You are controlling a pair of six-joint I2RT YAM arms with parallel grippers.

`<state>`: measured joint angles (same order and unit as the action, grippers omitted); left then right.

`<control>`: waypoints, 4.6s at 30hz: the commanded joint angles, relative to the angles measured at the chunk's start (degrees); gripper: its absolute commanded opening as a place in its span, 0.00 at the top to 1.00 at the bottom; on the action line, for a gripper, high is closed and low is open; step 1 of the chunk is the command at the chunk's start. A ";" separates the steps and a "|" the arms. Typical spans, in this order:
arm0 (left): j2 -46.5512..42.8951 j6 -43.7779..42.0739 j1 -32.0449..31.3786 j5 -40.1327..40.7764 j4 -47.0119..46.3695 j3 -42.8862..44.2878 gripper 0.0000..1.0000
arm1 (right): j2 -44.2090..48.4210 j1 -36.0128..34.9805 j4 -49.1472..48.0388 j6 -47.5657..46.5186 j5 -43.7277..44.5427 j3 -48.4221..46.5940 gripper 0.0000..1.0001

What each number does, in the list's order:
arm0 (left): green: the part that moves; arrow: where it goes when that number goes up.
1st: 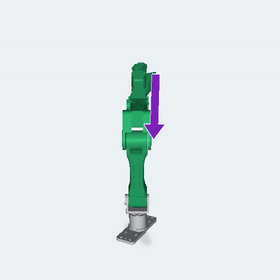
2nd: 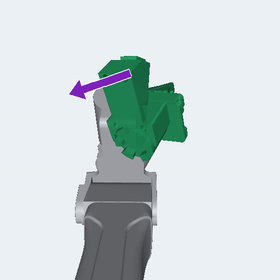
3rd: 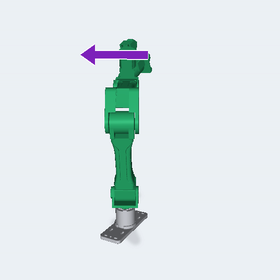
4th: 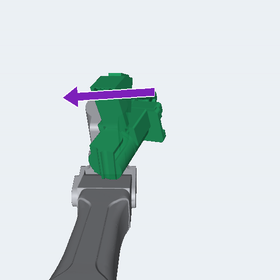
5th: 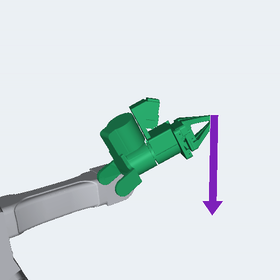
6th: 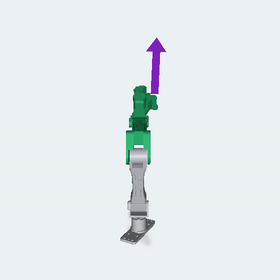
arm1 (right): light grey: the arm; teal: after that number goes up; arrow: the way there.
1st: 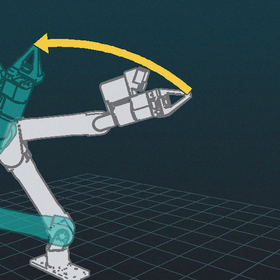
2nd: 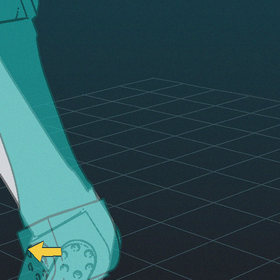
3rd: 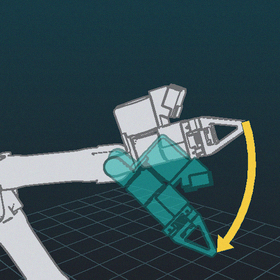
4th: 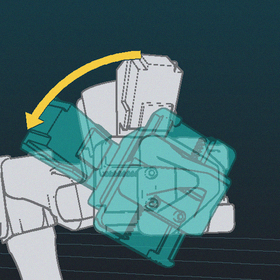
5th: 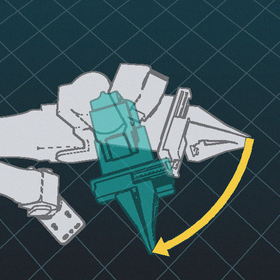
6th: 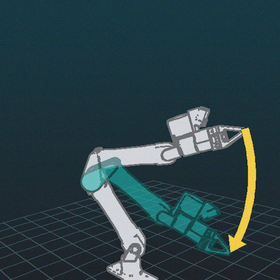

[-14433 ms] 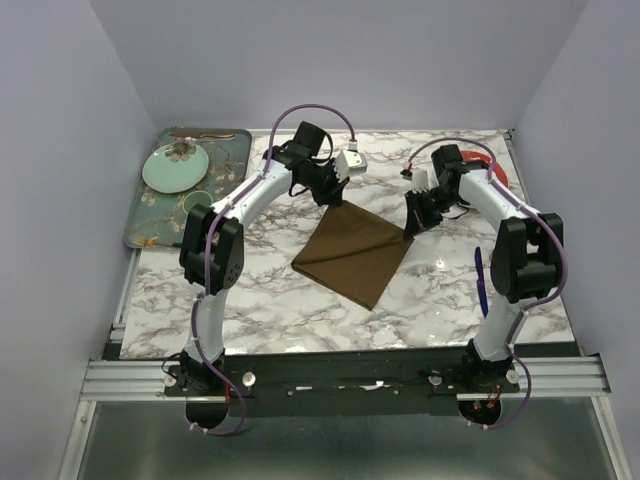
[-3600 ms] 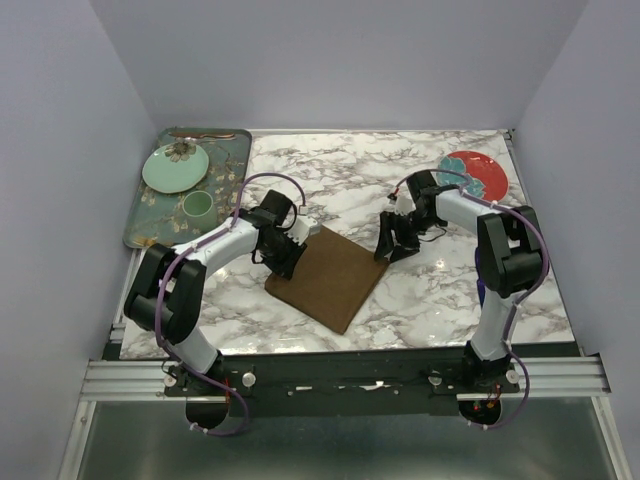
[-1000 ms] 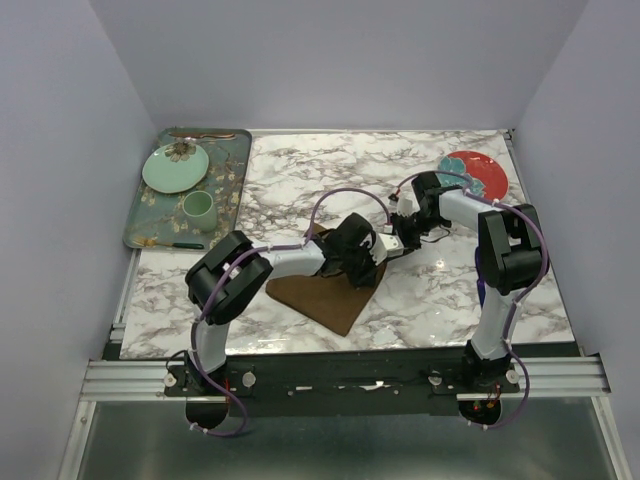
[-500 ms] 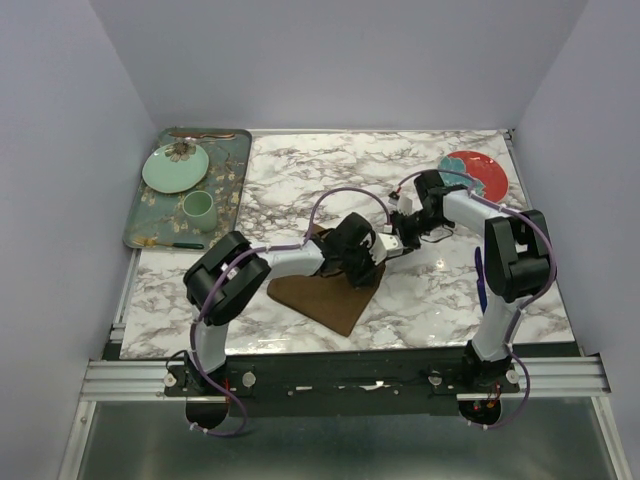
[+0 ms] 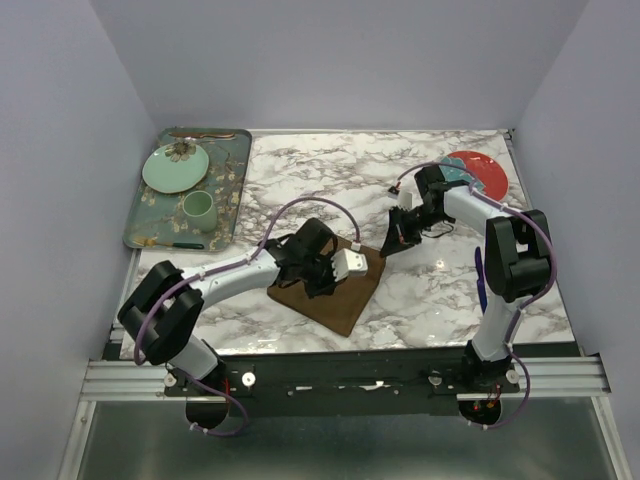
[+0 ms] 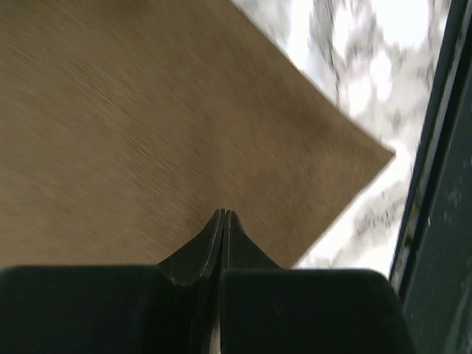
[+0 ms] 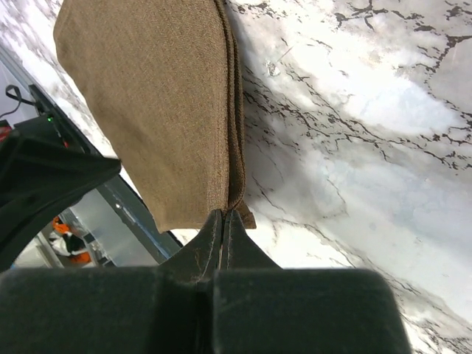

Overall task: Fold the napkin into a case and place the utensils inside
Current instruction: Pick up the lower triangle-folded napkin from the center of the board, then fold the lower triangle-folded napkin at the center of the board.

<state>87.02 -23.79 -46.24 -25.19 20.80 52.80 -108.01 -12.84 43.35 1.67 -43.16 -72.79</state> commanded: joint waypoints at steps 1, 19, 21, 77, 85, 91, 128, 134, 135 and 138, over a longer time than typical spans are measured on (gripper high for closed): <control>2.18 -4.16 -0.26 -0.12 5.83 -2.79 0.95 | -0.45 -1.22 1.65 -2.98 1.06 -1.12 0.99; 8.60 1.02 -0.17 2.78 3.73 -0.24 1.00 | 2.10 -9.48 1.12 -2.02 -0.09 3.70 0.99; 8.69 1.29 -0.08 2.95 3.55 -0.32 1.00 | 1.92 -10.62 0.68 -2.20 0.26 4.32 0.99; 19.06 33.90 24.71 -1.18 3.64 25.78 0.57 | 4.38 -22.14 -5.30 -32.52 29.88 8.90 0.99; 21.96 33.55 24.18 -2.14 2.76 25.78 0.58 | 4.30 -22.14 -4.95 -32.52 29.89 8.28 0.99; 23.19 33.99 23.91 -2.67 2.50 26.39 0.60 | 4.12 -22.14 -4.51 -32.70 30.06 7.84 0.99; 12.65 32.49 23.47 -1.27 5.04 13.66 1.00 | 9.74 -22.23 1.03 -32.70 28.92 8.46 0.99; 11.68 32.05 23.21 -0.47 3.73 9.35 1.00 | 10.45 -22.14 1.56 -33.75 29.27 9.77 0.99; 11.59 32.14 23.04 -0.30 3.46 8.73 1.00 | 10.36 -22.14 1.30 -33.93 29.36 10.12 0.99; 11.94 32.58 22.68 0.14 1.97 6.71 1.00 | 9.75 -22.14 0.51 -34.02 29.88 11.27 0.99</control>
<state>100.40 9.30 -22.94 -27.44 23.81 61.95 -98.59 -34.89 42.85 -30.98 -14.61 -63.77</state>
